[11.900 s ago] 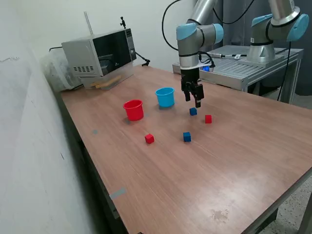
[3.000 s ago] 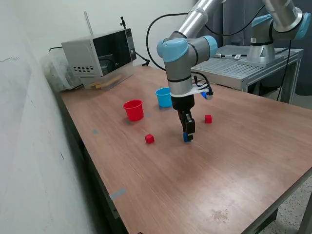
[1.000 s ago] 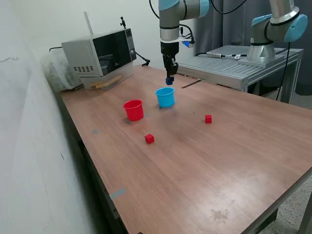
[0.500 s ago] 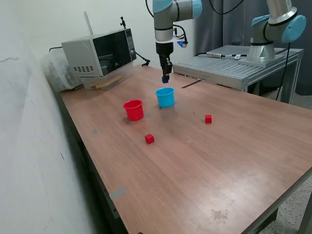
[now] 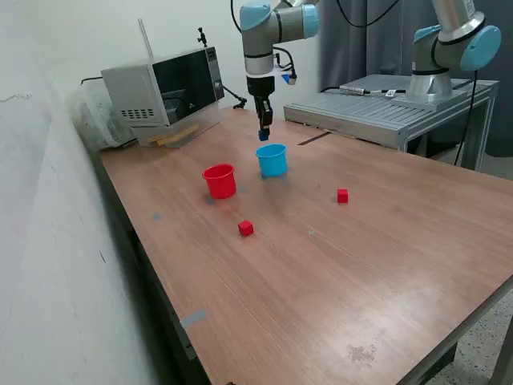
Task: Place red objects in the red bin, and blue objects in the blue bin.
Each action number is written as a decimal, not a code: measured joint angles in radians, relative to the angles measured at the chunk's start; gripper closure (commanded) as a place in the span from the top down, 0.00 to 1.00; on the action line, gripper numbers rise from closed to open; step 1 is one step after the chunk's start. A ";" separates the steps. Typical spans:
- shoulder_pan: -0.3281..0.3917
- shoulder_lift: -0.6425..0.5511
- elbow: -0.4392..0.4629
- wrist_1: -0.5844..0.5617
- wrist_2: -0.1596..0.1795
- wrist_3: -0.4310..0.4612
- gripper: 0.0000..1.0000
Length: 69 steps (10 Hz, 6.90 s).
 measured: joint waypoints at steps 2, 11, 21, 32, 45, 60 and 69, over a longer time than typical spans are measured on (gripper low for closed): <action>0.018 -0.009 0.010 0.000 0.001 -0.016 1.00; 0.291 -0.116 0.113 -0.001 0.141 -0.694 1.00; 0.387 0.024 0.154 -0.169 0.222 -1.054 1.00; 0.313 0.152 0.114 -0.242 0.295 -1.008 1.00; 0.244 0.094 -0.002 -0.213 0.243 -1.009 0.00; 0.034 0.241 -0.346 -0.064 0.150 -0.727 0.00; 0.015 0.292 -0.388 -0.068 0.106 -0.730 1.00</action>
